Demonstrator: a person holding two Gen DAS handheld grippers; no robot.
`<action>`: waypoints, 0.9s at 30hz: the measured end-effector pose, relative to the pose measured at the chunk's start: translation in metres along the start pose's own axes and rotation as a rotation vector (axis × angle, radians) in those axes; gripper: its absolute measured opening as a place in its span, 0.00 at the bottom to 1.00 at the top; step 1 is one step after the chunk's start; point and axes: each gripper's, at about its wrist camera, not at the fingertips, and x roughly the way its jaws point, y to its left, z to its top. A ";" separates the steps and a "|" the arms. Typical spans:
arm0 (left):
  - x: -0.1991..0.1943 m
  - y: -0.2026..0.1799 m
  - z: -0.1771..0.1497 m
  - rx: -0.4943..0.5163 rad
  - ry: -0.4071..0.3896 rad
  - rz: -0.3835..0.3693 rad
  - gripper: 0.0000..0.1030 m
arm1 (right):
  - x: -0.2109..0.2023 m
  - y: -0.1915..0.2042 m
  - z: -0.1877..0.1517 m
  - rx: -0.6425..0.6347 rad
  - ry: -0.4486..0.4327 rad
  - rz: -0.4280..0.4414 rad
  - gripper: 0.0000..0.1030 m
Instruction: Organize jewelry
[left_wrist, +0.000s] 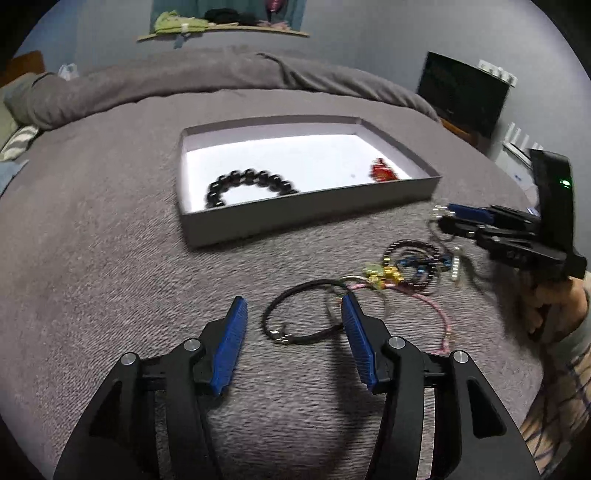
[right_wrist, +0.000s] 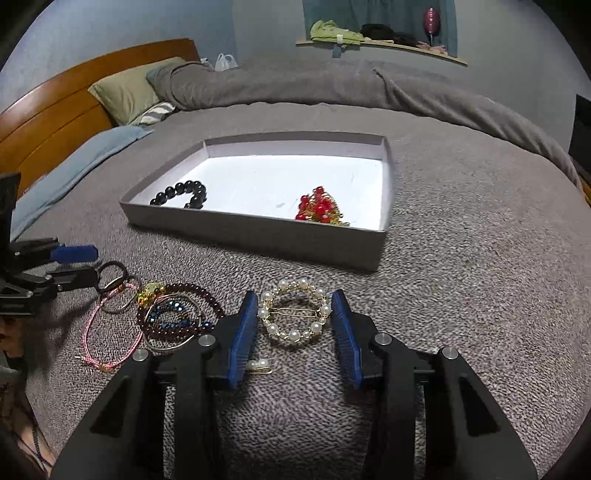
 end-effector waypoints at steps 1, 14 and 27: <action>0.001 0.003 0.000 -0.012 0.001 0.005 0.47 | 0.000 0.001 0.000 0.000 -0.003 0.001 0.40; 0.016 -0.009 -0.003 0.043 0.032 0.064 0.07 | -0.007 0.007 0.003 -0.005 -0.032 0.020 0.40; -0.030 -0.018 0.020 0.011 -0.176 0.027 0.03 | -0.015 0.001 0.015 0.020 -0.078 0.030 0.40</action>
